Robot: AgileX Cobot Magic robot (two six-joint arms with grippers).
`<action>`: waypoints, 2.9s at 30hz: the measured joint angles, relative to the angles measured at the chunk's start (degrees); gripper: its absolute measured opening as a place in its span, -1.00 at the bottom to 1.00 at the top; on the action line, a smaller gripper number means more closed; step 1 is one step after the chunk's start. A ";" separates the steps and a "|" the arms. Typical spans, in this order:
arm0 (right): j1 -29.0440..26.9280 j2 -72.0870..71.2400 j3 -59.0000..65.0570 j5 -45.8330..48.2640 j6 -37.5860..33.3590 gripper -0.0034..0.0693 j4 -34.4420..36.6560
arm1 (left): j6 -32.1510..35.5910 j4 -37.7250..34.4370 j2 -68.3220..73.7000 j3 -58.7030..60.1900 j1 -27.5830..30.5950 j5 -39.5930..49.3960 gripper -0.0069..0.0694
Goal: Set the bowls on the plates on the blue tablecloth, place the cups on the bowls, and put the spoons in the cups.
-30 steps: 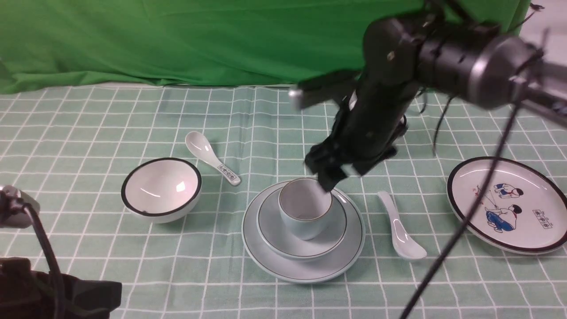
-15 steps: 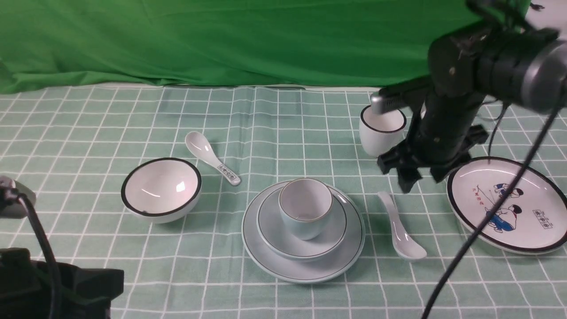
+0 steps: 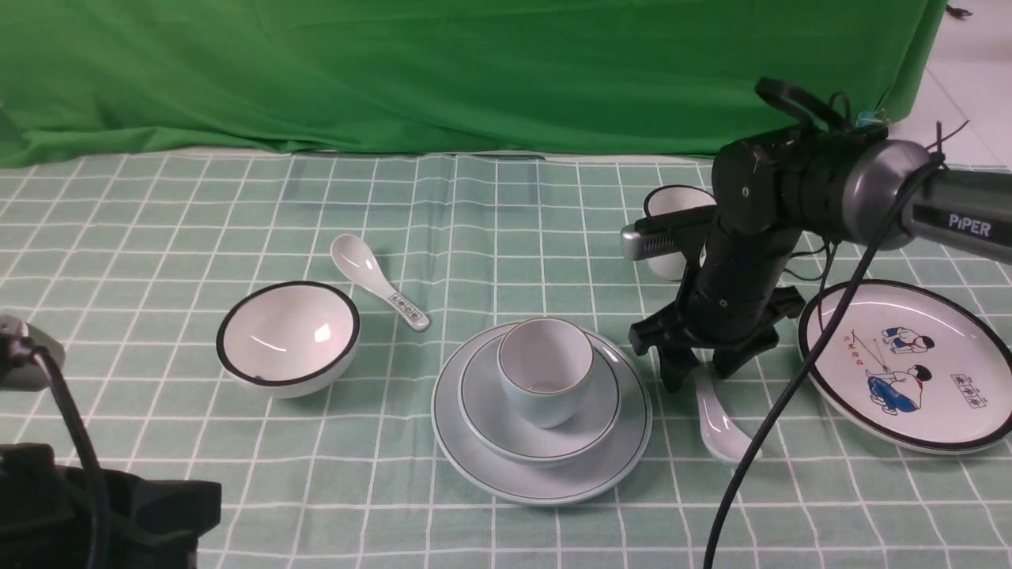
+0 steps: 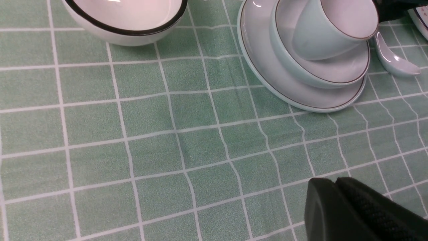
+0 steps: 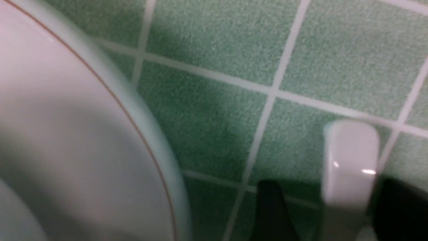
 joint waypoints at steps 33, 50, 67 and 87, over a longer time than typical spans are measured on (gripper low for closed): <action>19.20 -26.09 30.31 -75.03 -3.10 -0.44 3.68 | -0.06 4.77 0.00 0.00 0.00 0.00 -0.79; 19.14 -20.44 36.56 -85.48 -9.13 -0.44 4.43 | -0.06 8.64 0.00 0.00 0.00 0.00 -0.79; 18.95 -22.47 37.00 -77.79 -9.62 -0.02 4.61 | 0.00 8.92 0.00 0.00 0.00 0.00 -0.79; -10.39 -93.73 43.45 -27.48 -10.38 -0.85 3.31 | -1.26 8.92 0.00 0.00 0.00 -0.88 -0.79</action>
